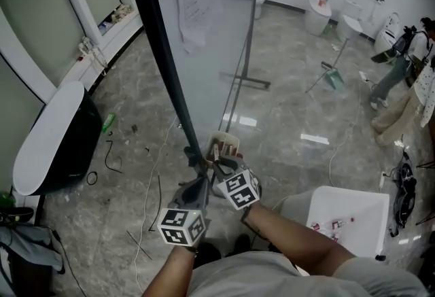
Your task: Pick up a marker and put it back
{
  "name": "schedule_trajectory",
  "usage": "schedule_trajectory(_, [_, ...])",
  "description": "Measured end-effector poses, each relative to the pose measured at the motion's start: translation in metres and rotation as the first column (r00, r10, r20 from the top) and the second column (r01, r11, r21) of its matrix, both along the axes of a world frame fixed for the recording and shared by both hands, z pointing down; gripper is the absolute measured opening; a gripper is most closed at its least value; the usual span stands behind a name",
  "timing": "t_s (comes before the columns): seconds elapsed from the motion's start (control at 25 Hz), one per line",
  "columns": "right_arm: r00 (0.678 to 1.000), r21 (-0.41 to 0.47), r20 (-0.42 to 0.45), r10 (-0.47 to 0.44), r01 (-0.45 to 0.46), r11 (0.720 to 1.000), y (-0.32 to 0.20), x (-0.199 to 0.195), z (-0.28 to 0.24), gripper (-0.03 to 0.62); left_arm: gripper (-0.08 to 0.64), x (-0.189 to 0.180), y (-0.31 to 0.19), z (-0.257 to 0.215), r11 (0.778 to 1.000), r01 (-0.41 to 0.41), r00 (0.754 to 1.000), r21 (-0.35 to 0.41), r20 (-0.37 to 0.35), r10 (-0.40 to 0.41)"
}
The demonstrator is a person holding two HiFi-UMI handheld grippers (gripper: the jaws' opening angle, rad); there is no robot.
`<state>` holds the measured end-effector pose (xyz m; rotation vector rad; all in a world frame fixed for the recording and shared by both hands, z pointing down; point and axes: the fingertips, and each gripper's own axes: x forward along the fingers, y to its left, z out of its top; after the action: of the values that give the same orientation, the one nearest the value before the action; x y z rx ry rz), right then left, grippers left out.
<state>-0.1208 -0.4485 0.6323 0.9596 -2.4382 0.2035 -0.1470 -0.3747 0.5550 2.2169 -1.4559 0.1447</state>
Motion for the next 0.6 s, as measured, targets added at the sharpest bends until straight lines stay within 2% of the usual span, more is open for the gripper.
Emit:
schedule_trajectory(0.28, [1.0,0.038,0.022,0.014,-0.015,0.999,-0.004,0.009,-0.018,0.075,0.002,0.0,0.0,-0.003,1.0,-0.009,1.0,0.008,-0.003,0.009])
schedule_trajectory(0.6, [0.996,0.086,0.091,-0.005,-0.003,0.996,0.004,0.024,-0.069,0.074,0.002,0.012,0.001,-0.021,0.998,-0.025,1.0,0.05,0.005,0.024])
